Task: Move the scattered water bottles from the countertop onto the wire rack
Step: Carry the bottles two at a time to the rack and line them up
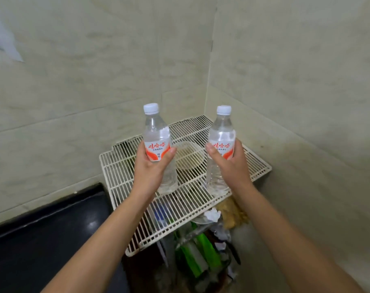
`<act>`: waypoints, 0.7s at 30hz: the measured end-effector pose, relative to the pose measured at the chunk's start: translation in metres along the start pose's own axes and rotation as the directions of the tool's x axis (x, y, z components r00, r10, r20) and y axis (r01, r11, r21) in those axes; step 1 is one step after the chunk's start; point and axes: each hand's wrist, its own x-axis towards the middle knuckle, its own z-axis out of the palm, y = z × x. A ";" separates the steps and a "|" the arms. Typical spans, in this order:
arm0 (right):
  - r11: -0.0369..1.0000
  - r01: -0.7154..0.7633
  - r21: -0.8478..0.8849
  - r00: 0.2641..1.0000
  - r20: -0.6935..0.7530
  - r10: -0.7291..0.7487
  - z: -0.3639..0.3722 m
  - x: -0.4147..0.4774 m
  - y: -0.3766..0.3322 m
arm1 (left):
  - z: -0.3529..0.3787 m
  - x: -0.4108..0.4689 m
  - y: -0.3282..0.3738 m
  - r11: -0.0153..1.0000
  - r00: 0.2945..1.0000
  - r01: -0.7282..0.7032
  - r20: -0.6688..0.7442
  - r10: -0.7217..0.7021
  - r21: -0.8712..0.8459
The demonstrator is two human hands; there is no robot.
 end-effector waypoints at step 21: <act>0.988 0.102 -0.117 0.900 0.434 -0.042 0.095 0.261 0.022 | 0.032 0.173 -0.019 0.975 0.934 0.111 -0.356 -0.037 0.191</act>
